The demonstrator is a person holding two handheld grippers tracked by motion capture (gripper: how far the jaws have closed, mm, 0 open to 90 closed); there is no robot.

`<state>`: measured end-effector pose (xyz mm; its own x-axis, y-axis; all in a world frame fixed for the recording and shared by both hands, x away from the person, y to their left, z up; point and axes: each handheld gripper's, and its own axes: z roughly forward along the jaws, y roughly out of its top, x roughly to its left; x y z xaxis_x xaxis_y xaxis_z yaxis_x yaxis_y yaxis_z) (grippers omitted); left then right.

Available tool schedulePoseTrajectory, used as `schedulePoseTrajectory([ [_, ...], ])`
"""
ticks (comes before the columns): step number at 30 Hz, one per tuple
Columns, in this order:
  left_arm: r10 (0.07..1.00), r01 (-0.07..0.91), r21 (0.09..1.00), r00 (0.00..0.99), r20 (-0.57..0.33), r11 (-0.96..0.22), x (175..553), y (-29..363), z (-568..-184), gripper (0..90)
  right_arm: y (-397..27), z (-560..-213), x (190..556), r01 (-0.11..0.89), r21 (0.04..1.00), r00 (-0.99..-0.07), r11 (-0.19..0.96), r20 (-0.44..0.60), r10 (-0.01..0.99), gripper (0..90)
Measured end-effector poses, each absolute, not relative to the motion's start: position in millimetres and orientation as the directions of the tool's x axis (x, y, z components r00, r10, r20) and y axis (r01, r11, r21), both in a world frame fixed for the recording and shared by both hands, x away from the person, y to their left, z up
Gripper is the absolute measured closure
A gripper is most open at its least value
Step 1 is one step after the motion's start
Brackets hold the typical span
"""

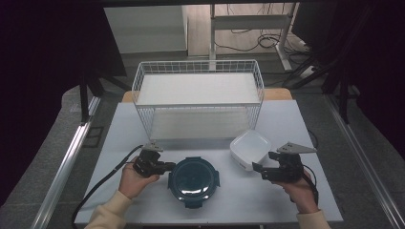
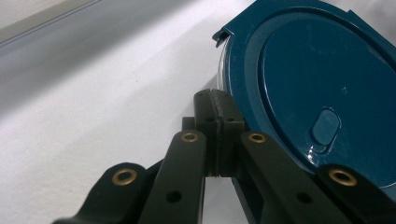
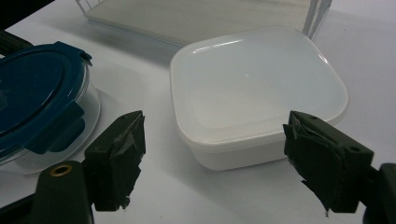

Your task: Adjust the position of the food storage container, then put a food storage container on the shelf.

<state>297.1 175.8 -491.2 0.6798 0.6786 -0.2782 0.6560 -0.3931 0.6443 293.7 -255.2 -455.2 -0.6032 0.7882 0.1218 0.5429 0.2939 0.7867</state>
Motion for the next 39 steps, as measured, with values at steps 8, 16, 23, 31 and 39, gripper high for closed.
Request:
schedulePoseTrajectory([
  [8,0.739,0.645,0.721,0.610,-0.286,-0.254,296,193,-465,89.9,-257,-451,291,0.535,0.795,-0.602,0.285,0.123,0.789,20.0],
  [16,0.785,0.615,0.779,0.540,-0.304,-0.122,253,208,-446,54.5,-249,-447,285,0.520,0.804,-0.618,0.287,0.123,0.776,20.0],
  [23,0.832,0.641,0.751,0.495,-0.249,-0.156,231,213,-449,29.0,-234,-439,278,0.506,0.812,-0.657,0.291,0.144,0.740,18.9],
  [31,0.826,0.653,0.739,0.503,-0.256,-0.168,232,207,-455,18.4,-223,-439,276,0.531,0.804,-0.680,0.267,0.216,0.700,18.2],
  [39,0.815,0.669,0.726,0.504,-0.285,-0.160,235,205,-458,16.2,-219,-440,272,0.555,0.788,-0.678,0.265,0.244,0.693,17.6],
])
